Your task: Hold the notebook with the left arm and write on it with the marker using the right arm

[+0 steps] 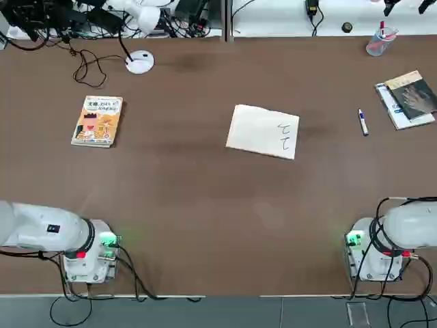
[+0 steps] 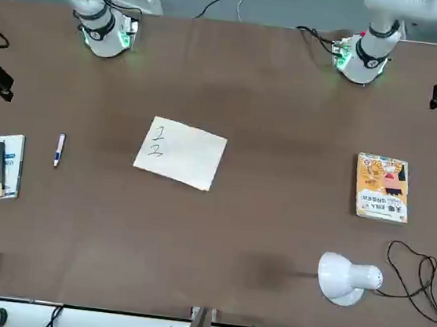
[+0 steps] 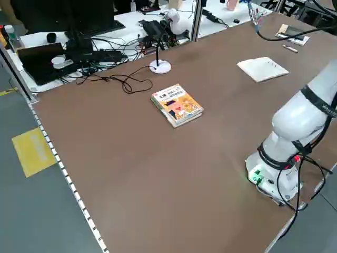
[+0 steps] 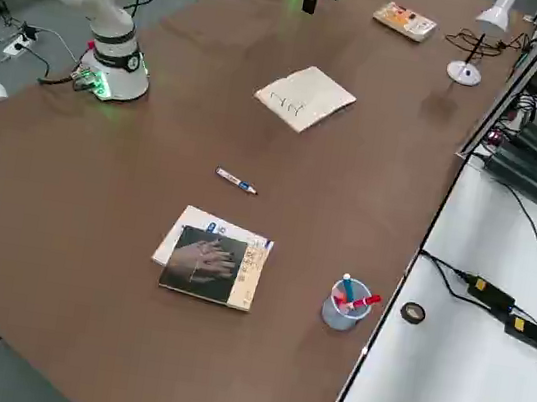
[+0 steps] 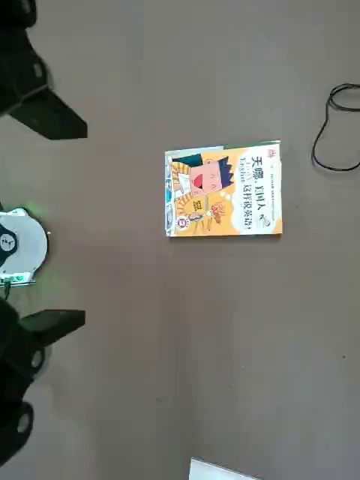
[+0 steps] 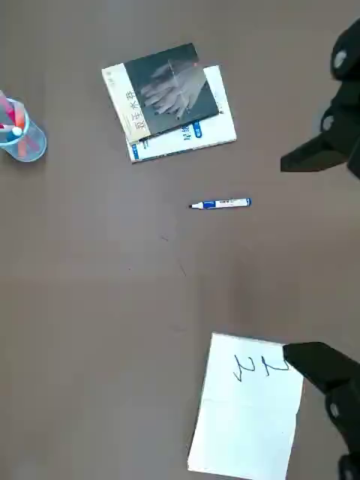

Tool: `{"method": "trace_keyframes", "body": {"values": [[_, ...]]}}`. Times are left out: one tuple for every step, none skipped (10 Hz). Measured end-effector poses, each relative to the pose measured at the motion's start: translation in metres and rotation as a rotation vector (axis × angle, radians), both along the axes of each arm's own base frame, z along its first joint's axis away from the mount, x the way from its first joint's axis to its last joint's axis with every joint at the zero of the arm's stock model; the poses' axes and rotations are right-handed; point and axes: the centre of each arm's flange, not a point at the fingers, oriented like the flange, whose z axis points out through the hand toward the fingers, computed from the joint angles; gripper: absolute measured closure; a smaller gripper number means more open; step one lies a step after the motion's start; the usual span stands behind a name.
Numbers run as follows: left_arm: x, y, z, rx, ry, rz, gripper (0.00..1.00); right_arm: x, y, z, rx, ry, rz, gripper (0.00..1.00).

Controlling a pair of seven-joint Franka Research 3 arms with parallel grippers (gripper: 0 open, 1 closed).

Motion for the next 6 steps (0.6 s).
{"method": "trace_keyframes", "body": {"values": [[0.000, 0.000, 0.000, 0.000, 0.000, 0.000, 0.00, 0.000, 0.000, 0.000, 0.000, 0.000, 0.000, 0.00], [0.000, 0.000, 0.000, 0.000, 0.000, 0.000, 0.00, 0.000, 0.000, 0.000, 0.001, 0.000, 0.000, 0.00], [0.000, -0.001, 0.000, 0.000, 0.000, -0.002, 0.00, 0.000, 0.001, 0.000, 0.004, 0.000, 0.001, 0.00], [0.000, -0.004, -0.001, 0.001, 0.001, -0.008, 0.00, 0.000, 0.001, 0.000, 0.007, 0.001, 0.002, 0.00], [0.000, -0.012, -0.002, 0.003, 0.004, -0.022, 0.00, 0.000, 0.002, 0.000, 0.009, 0.001, 0.002, 0.00], [0.000, -0.024, -0.004, 0.005, 0.007, -0.044, 0.00, 0.000, 0.002, 0.000, 0.010, 0.001, 0.003, 0.00]]}}
